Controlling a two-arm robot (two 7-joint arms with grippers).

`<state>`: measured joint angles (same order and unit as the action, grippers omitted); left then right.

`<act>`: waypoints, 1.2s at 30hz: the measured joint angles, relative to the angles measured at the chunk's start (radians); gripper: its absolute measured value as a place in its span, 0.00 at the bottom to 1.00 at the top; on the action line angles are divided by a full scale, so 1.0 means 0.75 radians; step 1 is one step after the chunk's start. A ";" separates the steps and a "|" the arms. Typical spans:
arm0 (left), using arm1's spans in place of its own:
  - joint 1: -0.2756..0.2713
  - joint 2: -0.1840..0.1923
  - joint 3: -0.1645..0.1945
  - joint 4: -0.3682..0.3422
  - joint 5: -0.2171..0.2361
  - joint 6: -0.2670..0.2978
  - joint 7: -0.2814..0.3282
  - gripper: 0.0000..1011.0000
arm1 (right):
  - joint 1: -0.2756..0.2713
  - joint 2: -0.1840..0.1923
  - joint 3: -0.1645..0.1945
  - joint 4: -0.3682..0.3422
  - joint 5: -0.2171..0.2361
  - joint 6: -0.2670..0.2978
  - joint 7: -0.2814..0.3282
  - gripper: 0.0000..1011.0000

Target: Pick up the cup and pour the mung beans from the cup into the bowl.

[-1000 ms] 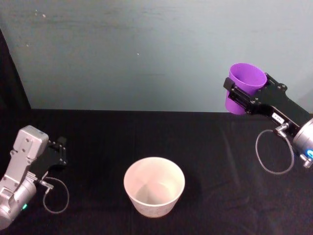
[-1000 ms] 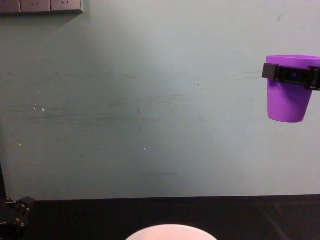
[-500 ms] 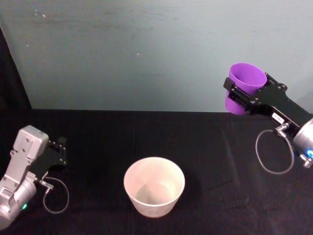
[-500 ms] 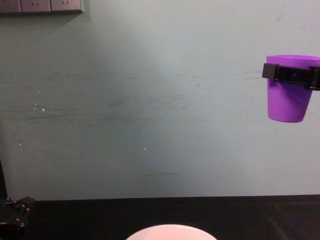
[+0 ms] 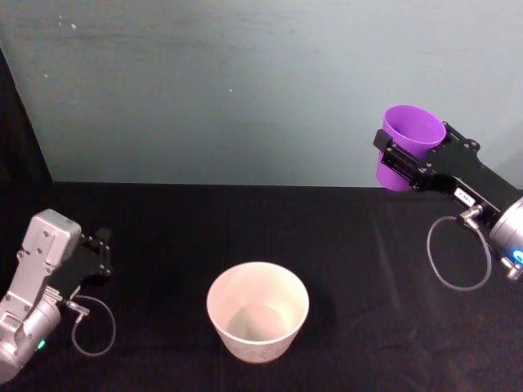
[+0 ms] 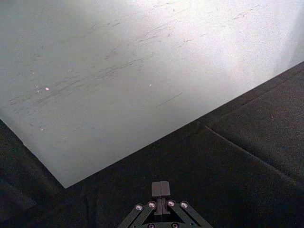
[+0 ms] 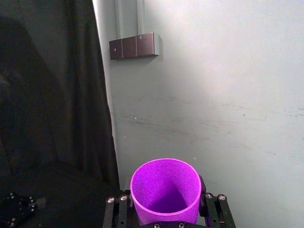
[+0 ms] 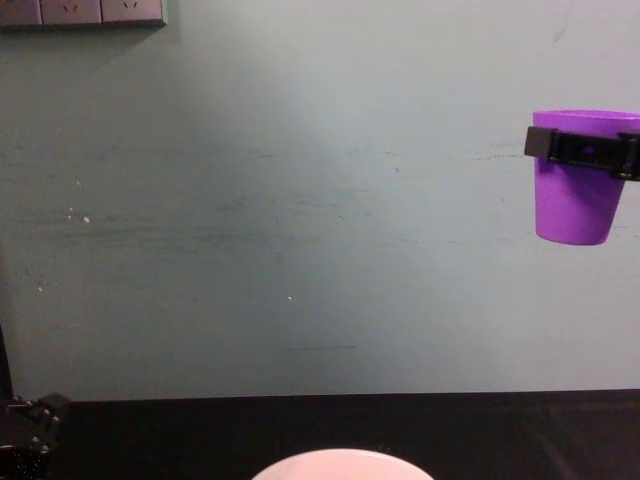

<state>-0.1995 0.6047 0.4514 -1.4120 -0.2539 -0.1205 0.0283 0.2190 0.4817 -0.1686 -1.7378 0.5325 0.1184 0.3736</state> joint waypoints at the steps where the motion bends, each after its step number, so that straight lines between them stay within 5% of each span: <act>1: 0.000 0.000 0.000 0.000 0.000 0.000 0.000 0.00 | 0.000 0.000 0.000 0.000 0.000 0.000 0.000 0.73; 21: 0.000 0.000 0.000 0.000 0.000 0.000 0.000 0.00 | 0.000 0.000 0.000 0.000 0.000 0.000 0.000 0.73; 36: 0.000 0.000 0.000 0.000 0.000 0.000 0.000 0.00 | 0.183 -0.002 -0.180 0.214 -0.118 -0.062 0.064 0.73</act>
<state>-0.1995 0.6047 0.4514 -1.4120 -0.2539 -0.1205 0.0282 0.3561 0.4806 -0.3036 -1.5770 0.4442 0.0719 0.4216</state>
